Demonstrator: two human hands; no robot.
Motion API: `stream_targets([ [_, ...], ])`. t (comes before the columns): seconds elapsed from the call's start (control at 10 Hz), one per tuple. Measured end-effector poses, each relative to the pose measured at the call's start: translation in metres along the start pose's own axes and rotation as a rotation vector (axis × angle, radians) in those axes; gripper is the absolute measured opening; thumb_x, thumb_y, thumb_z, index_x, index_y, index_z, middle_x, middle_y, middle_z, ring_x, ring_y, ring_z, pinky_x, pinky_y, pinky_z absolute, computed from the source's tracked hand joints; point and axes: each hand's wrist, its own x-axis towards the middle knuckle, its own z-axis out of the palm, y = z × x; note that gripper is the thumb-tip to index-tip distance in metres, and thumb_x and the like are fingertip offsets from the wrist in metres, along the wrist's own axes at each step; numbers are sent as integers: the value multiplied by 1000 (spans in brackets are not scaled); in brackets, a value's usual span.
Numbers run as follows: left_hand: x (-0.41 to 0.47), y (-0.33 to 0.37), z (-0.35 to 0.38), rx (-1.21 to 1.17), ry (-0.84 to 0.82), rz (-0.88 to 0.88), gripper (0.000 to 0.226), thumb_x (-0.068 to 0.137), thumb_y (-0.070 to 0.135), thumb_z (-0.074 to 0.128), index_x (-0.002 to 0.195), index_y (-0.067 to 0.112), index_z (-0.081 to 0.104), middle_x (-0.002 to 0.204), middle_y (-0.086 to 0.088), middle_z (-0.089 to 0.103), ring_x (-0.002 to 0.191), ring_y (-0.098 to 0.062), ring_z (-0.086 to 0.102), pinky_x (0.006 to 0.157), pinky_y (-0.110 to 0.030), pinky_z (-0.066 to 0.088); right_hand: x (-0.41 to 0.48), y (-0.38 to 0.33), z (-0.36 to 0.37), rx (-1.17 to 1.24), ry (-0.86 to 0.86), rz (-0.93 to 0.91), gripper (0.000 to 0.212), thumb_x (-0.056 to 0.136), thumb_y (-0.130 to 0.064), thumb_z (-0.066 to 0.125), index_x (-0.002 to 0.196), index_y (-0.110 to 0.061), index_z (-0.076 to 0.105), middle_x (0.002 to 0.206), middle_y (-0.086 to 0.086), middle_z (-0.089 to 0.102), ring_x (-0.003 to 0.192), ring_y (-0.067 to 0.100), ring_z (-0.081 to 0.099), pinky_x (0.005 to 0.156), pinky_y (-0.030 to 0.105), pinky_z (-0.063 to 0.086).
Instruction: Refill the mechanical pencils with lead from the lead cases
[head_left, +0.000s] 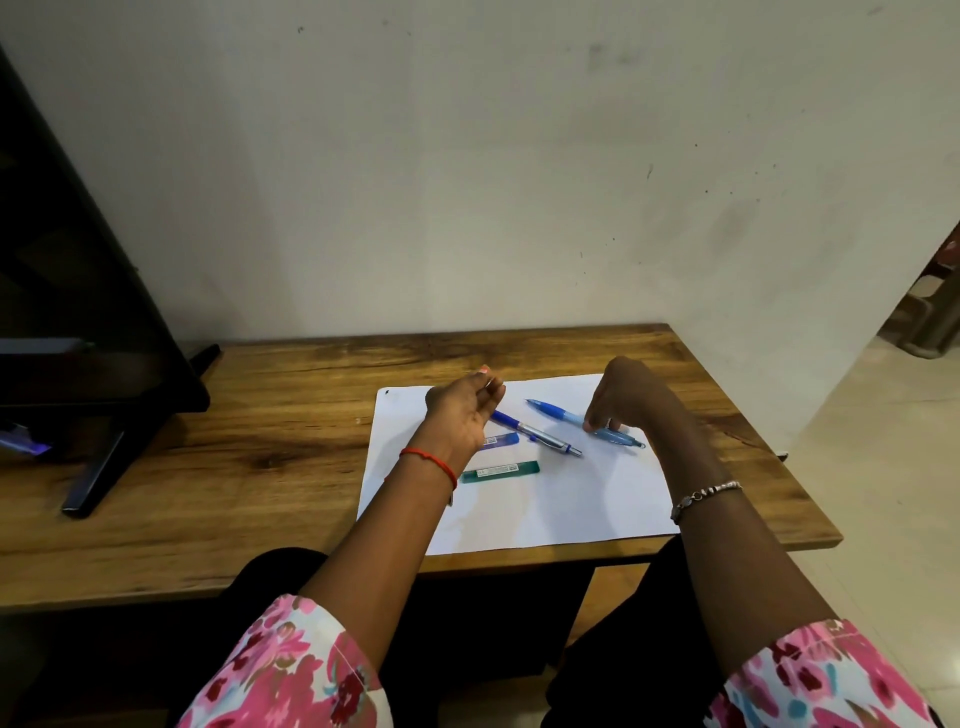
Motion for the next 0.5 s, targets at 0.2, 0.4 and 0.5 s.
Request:
stream_targets([
  [0.2,2,5,-2,-33,6,6,5,89,2,54,92,-2,55,75,-11,55,66,-17,56,81,-32,52,3,2,1,24,-9,32,44,64,-5,83,103,2,64,100,19,67,92,32,66,85,39,55],
  [0.4,2,3,-4,-4,20,7,11,89,5,56,80,0,55,76,-11,57,67,-17,57,81,-30,51,3,3,2,11,7,63,44,65,-9,83,102,4,63,103,19,66,95,31,65,82,37,54],
  [0.5,2,2,-5,34,68,39,8,89,7,57,89,-1,57,79,-11,58,69,-17,58,79,-30,54,3,2,2,40,35,68,39,68,-11,82,99,5,65,100,20,68,91,30,65,74,34,51],
])
